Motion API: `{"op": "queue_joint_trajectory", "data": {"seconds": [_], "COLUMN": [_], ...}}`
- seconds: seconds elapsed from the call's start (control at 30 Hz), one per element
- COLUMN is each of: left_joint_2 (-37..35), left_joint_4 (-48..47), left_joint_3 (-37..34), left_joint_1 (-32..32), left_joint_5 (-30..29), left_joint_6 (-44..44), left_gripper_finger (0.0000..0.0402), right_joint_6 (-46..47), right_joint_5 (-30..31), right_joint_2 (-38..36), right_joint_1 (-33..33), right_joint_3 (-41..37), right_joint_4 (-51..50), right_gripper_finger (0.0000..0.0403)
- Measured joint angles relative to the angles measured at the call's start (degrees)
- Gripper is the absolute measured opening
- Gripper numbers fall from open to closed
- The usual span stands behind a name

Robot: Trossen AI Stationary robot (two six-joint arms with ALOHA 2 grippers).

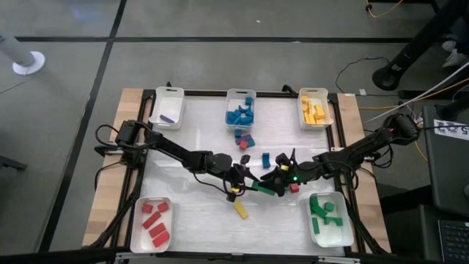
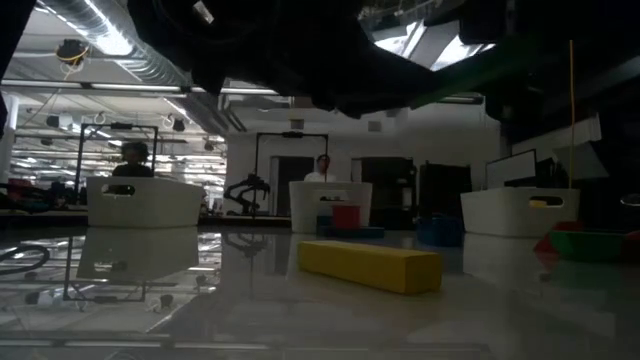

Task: Sort blocks
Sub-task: Put the green block into the bottom right white bin

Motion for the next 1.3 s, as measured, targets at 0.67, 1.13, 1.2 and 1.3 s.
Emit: {"op": "queue_joint_trajectory", "data": {"seconds": [0.67,1.13,1.2,1.3], "left_joint_2": [0.0,0.0,0.0,0.0], "left_joint_4": [-0.5,-0.4,-0.2,0.0], "left_joint_3": [0.6,0.6,0.6,0.6], "left_joint_1": [-1.2,-1.2,-1.2,-1.3], "left_joint_5": [-4.5,-6.8,-6.8,-6.8], "left_joint_6": [3.6,8.8,9.3,10.5], "left_gripper_finger": [0.0124,0.0124,0.0124,0.0124], "right_joint_6": [13.6,13.6,13.6,13.6], "right_joint_5": [-8.7,-9.6,-9.6,-9.7], "right_joint_2": [0.0,0.0,0.0,0.0], "right_joint_1": [0.0,0.0,0.0,0.0], "right_joint_3": [0.0,0.0,0.0,0.0], "right_joint_4": [-3.9,-4.2,-4.3,-4.4], "right_gripper_finger": [0.0248,0.0215,0.0188,0.014]}}
